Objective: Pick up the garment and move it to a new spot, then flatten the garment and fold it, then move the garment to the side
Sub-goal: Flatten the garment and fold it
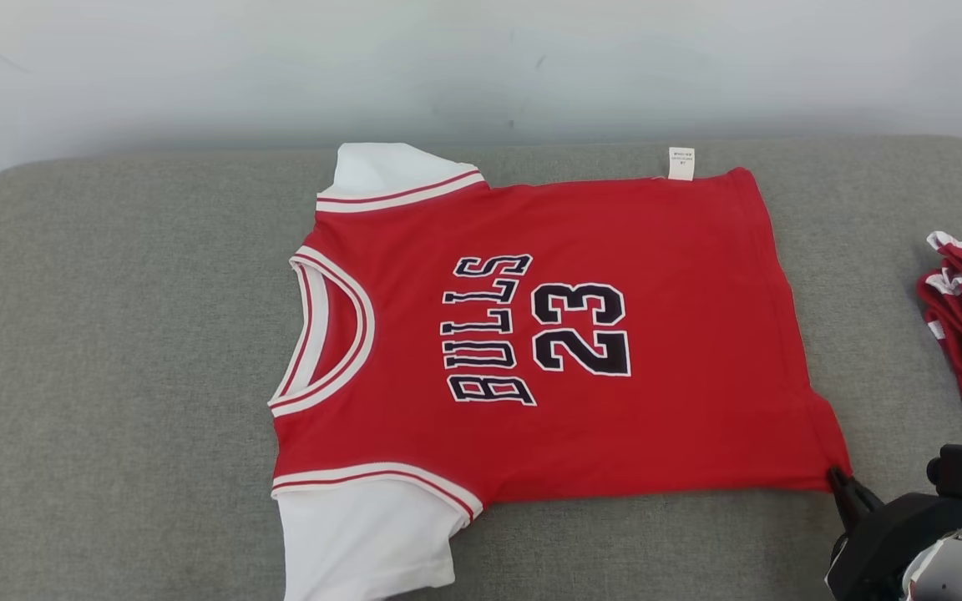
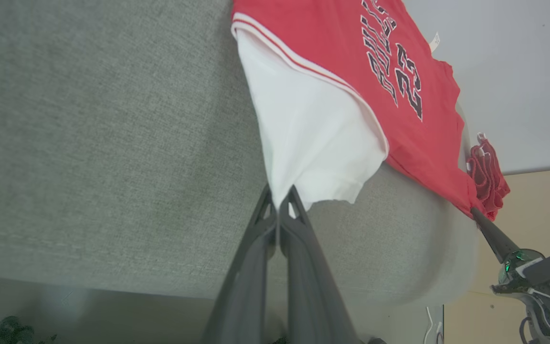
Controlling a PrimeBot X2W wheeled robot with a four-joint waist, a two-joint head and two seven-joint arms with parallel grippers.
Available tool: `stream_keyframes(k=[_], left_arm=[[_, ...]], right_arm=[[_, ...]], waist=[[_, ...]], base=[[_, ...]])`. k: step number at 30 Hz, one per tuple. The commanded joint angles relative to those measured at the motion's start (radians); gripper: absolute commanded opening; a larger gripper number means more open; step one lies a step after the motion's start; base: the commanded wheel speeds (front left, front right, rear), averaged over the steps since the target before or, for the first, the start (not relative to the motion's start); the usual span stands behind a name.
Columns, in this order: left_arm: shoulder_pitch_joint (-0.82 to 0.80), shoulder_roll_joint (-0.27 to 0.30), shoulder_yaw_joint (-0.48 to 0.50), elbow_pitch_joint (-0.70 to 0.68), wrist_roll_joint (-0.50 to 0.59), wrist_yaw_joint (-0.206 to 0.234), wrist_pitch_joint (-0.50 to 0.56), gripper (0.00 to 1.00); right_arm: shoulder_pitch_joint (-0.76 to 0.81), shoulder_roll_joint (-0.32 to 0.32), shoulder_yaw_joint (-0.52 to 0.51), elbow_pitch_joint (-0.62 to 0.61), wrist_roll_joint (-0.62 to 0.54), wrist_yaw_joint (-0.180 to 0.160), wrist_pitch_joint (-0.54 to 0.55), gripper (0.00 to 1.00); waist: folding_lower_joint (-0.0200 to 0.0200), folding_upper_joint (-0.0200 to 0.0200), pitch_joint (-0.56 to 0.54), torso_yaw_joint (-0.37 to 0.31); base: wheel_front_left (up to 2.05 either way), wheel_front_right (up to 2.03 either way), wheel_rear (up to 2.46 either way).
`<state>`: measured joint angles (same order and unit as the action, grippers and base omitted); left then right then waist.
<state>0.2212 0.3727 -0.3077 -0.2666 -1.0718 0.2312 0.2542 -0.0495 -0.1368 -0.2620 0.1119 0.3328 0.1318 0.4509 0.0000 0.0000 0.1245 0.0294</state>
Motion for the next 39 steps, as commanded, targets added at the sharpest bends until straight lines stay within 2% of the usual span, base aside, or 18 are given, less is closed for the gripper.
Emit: stream_keyframes(k=[1,6,9,20,28,39], left_arm=[[0.025,0.014,0.003,-0.016,-0.019,0.008,0.018,0.0],[0.047,0.026,0.012,-0.069,-0.031,0.023,0.034,0.0],[0.029,0.002,0.036,-0.091,-0.043,0.006,0.0,0.0],[-0.157,-0.085,0.05,-0.013,0.008,0.006,-0.098,0.0],[-0.332,-0.177,0.052,0.111,0.055,-0.011,-0.209,0.0],[-0.554,-0.22,-0.003,0.324,0.187,-0.045,-0.318,0.0]], right_arm=[[0.027,0.01,-0.004,-0.012,0.009,-0.003,0.009,0.0],[0.068,0.026,-0.03,-0.045,-0.002,-0.003,0.022,0.0],[0.088,0.041,-0.051,-0.079,-0.002,-0.003,0.015,0.0],[0.0,0.063,-0.028,-0.15,0.025,-0.003,-0.028,0.0],[-0.09,0.067,-0.002,-0.116,0.035,-0.003,-0.085,0.0],[-0.259,0.034,0.038,0.009,0.017,-0.003,-0.176,0.0]], waist=[[0.0,0.0,0.0,0.003],[0.0,0.0,-0.001,0.012],[0.0,0.0,-0.001,0.013],[0.0,0.0,0.026,-0.01],[0.0,0.0,0.062,-0.002],[0.0,0.0,0.118,0.0]], base=[[0.0,0.0,0.0],[0.0,0.0,0.0],[0.0,0.0,0.0],[0.0,0.0,0.0],[0.0,0.0,0.0],[0.0,0.0,0.0]])
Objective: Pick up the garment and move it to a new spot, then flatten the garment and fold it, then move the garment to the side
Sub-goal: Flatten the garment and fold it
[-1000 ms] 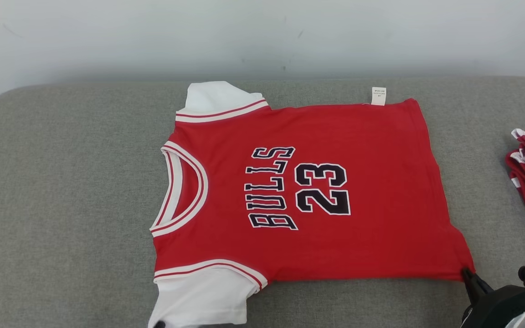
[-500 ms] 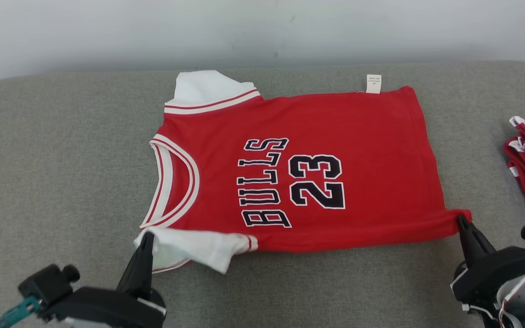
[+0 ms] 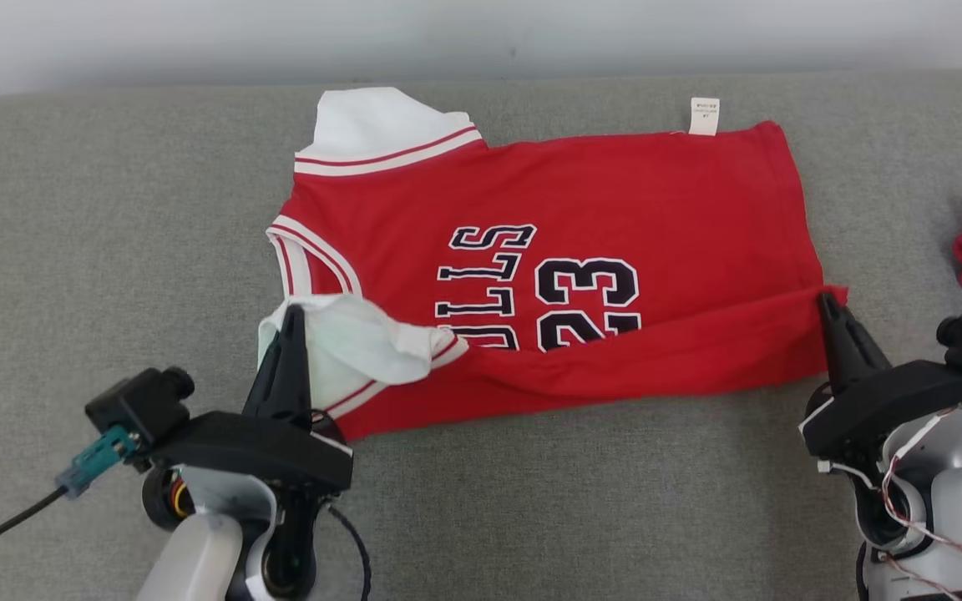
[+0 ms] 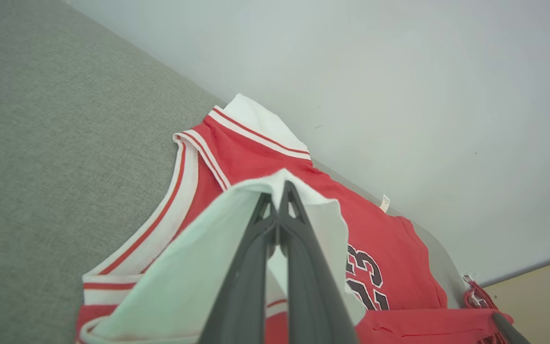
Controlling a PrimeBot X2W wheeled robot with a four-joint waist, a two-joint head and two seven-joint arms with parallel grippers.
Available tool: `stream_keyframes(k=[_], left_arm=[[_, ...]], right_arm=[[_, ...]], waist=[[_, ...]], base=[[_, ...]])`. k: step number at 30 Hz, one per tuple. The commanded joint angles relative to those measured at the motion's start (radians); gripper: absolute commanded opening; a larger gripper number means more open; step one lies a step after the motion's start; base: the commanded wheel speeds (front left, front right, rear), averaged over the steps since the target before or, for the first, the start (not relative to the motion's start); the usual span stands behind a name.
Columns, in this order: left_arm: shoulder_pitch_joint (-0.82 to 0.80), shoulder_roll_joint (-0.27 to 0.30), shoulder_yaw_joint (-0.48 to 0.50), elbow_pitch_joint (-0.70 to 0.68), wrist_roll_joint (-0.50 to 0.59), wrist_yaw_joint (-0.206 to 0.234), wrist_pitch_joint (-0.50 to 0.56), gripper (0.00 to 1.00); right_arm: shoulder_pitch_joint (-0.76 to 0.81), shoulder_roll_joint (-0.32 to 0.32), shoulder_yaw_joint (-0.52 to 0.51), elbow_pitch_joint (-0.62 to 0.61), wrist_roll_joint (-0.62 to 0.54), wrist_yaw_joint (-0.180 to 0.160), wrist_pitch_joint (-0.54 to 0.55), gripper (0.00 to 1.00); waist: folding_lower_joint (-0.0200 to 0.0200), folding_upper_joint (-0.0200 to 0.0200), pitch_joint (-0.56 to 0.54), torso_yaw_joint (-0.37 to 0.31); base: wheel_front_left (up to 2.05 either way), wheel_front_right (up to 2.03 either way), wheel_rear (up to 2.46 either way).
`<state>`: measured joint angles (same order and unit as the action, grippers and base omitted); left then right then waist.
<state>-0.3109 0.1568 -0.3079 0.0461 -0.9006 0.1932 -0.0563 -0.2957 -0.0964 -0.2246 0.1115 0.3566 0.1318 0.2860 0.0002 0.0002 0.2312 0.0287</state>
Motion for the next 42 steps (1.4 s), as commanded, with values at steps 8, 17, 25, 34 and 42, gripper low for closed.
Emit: stream_keyframes(k=[8,17,25,34,42], left_arm=[[-0.147,-0.013,-0.051,0.117,0.107,-0.016,-0.065,0.0],[-0.263,-0.015,-0.093,0.231,0.181,-0.025,-0.101,0.0],[-0.332,-0.016,-0.119,0.329,0.216,-0.028,-0.11,0.0],[-0.281,0.058,-0.17,0.356,0.331,0.054,-0.116,1.0],[-0.124,0.15,-0.191,0.263,0.353,0.129,-0.038,1.0]], right_arm=[[-0.084,-0.025,-0.031,0.097,-0.034,-0.003,-0.072,0.0],[-0.128,-0.022,-0.051,0.18,-0.086,-0.003,-0.117,0.0],[-0.157,-0.01,-0.07,0.231,-0.121,-0.003,-0.137,1.0],[-0.139,-0.008,-0.062,0.199,-0.102,-0.003,-0.123,1.0],[-0.056,-0.004,-0.101,0.074,-0.1,-0.003,-0.041,1.0]], waist=[[-0.0002,-0.0002,0.054,0.01],[-0.0002,-0.0002,0.088,0.007],[-0.0002,-0.0002,0.103,-0.002],[-0.0002,-0.0002,0.07,0.002],[-0.0002,-0.0002,0.022,0.01]], base=[[0.0,0.0,0.0],[0.0,0.0,0.0],[0.0,0.0,0.0],[0.0,0.0,0.0],[0.0,0.0,0.0]])
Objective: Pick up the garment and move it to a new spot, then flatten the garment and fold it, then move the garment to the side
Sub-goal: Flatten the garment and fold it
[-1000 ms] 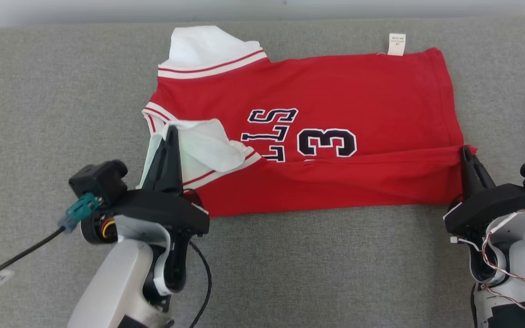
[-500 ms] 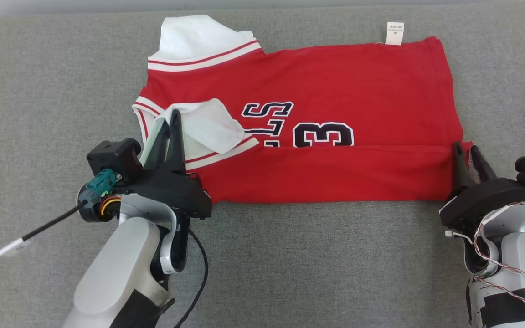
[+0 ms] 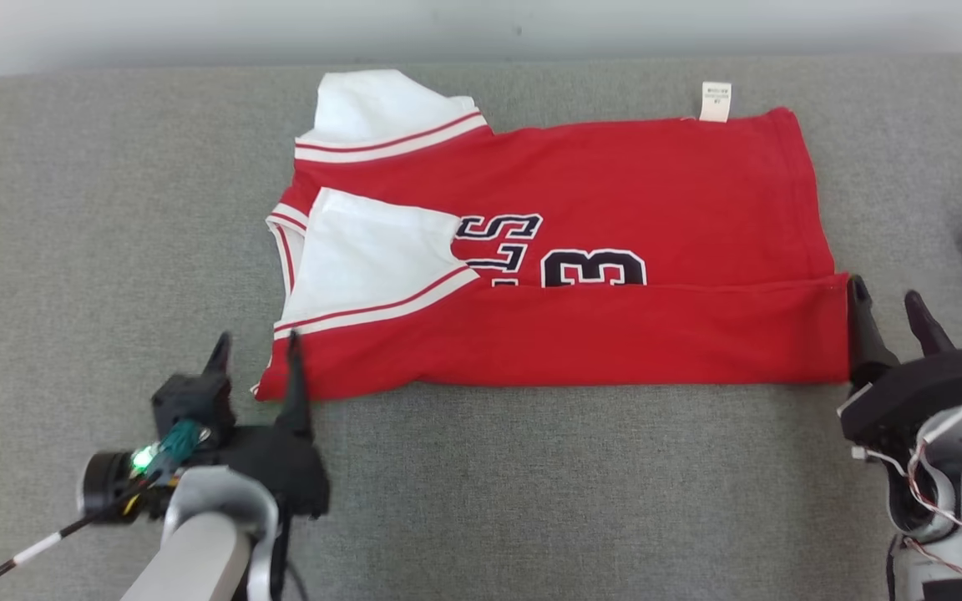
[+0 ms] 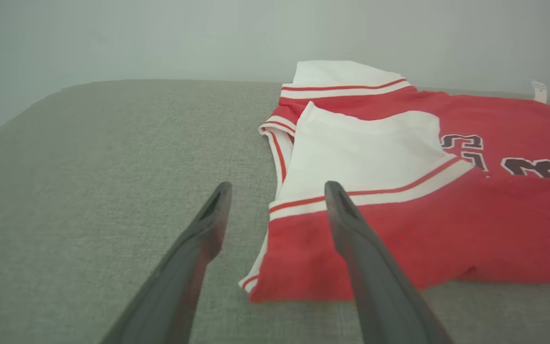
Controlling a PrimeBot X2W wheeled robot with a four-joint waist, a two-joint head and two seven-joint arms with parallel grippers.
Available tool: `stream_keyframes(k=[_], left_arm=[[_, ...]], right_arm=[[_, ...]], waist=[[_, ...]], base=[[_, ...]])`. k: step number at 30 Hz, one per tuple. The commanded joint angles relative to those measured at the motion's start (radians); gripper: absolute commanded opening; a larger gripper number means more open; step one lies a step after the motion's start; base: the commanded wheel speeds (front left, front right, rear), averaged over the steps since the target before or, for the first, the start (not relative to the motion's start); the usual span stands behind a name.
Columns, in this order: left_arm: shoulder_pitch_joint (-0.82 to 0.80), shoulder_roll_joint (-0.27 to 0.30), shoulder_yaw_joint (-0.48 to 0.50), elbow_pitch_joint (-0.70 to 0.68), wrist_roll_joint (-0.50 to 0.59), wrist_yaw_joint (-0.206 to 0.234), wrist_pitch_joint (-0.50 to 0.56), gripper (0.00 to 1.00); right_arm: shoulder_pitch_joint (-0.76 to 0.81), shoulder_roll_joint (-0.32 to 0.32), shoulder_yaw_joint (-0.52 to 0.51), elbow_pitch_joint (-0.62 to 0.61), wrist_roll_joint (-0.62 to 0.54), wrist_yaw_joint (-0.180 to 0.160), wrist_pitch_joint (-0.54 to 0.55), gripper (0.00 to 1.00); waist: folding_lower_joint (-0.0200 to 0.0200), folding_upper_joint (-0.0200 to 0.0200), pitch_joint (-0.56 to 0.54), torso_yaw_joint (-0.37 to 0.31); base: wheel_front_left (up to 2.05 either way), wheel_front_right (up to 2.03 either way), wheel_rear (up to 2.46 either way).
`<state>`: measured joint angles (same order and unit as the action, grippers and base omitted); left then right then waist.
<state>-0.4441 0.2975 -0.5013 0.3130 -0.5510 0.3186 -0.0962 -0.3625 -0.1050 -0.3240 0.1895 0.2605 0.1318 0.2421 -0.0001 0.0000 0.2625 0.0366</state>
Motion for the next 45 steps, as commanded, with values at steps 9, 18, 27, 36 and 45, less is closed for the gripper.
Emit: stream_keyframes(k=[9,18,27,36,45], left_arm=[[0.016,0.044,-0.027,0.025,0.02,0.027,0.088,1.0],[-0.021,0.035,-0.05,0.111,0.009,0.019,0.168,1.0],[0.006,0.034,-0.063,0.113,-0.02,0.006,0.203,0.0],[-0.002,0.033,-0.06,0.103,-0.024,0.008,0.187,0.0],[0.021,0.02,-0.079,0.109,-0.038,-0.014,0.173,0.0]], right_arm=[[0.038,0.031,0.006,-0.083,-0.019,-0.003,0.043,1.0],[0.029,0.044,0.014,-0.102,-0.028,-0.003,0.051,1.0],[0.032,0.043,-0.014,-0.061,-0.105,-0.003,0.171,1.0],[-0.031,0.031,0.012,0.006,-0.155,-0.003,0.301,1.0],[-0.018,0.021,0.044,0.05,-0.145,-0.003,0.379,0.0]], waist=[[0.0001,0.0,0.005,-0.019],[0.0001,0.0,0.033,-0.039],[0.0001,0.0,0.049,-0.032],[0.0001,0.0,0.07,-0.011],[0.0001,0.0,0.053,0.005]], base=[[0.0,0.0,0.0],[0.0,0.0,0.0],[0.0,0.0,0.0],[0.0,0.0,0.0],[0.0,0.0,0.0]])
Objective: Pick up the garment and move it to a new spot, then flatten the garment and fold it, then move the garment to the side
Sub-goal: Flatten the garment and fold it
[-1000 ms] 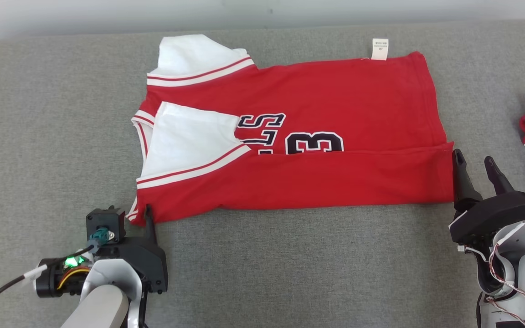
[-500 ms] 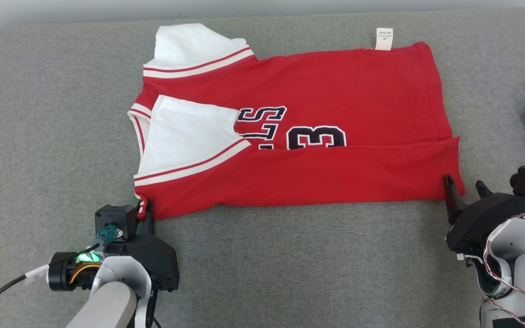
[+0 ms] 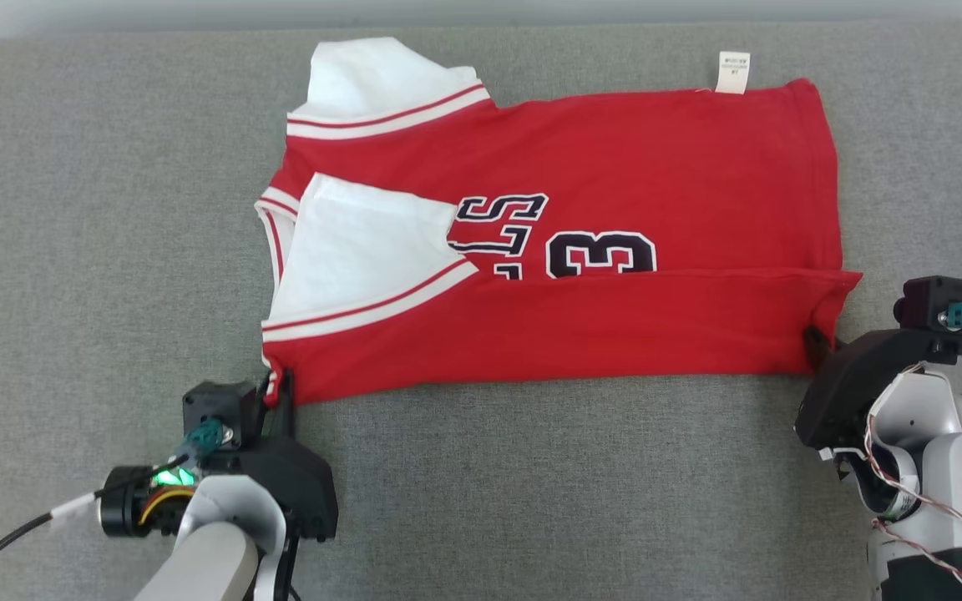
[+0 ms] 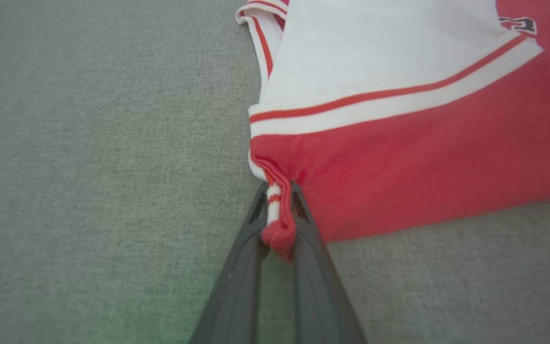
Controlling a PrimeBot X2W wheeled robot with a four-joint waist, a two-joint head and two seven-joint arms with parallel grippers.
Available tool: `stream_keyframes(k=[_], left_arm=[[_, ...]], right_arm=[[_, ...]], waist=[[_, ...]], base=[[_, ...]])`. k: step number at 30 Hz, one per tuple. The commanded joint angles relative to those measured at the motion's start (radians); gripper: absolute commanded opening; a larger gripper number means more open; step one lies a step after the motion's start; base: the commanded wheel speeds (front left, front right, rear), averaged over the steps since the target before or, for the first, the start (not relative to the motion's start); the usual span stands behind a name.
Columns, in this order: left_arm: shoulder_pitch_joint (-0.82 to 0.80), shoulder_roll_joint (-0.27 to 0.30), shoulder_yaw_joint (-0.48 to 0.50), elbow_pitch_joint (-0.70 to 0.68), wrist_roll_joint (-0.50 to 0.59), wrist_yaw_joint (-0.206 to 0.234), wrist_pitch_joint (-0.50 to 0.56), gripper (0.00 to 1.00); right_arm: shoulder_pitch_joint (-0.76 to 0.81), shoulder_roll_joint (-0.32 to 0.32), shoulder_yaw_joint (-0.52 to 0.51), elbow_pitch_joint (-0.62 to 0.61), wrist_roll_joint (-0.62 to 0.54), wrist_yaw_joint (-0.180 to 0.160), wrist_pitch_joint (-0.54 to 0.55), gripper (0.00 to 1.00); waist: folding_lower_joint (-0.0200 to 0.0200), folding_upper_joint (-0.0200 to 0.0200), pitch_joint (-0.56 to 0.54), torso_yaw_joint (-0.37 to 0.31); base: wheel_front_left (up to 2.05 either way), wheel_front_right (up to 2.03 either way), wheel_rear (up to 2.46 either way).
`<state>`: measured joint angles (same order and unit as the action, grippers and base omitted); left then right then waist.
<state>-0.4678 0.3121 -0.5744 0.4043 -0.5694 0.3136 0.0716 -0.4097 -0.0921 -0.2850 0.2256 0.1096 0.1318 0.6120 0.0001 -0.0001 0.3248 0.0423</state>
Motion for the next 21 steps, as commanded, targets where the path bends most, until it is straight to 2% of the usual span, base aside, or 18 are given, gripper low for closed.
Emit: stream_keyframes(k=[1,10,21], left_arm=[[0.055,0.007,-0.005,0.012,-0.027,-0.014,0.003,0.0],[0.144,0.061,0.003,-0.099,-0.039,-0.002,0.004,0.0],[0.303,0.133,-0.004,-0.32,-0.057,0.073,0.08,0.0]], right_arm=[[0.037,0.009,0.001,0.002,0.009,-0.003,0.006,0.0],[0.133,0.02,-0.039,-0.122,0.062,-0.003,0.011,0.0],[0.329,0.042,-0.081,-0.307,0.135,-0.003,0.091,0.0]], waist=[[-0.0001,0.0001,-0.015,-0.002],[-0.0001,0.0001,-0.073,-0.013],[-0.0001,0.0001,-0.124,-0.02]], base=[[0.0,0.0,0.0],[0.0,0.0,0.0],[0.0,0.0,0.0]])
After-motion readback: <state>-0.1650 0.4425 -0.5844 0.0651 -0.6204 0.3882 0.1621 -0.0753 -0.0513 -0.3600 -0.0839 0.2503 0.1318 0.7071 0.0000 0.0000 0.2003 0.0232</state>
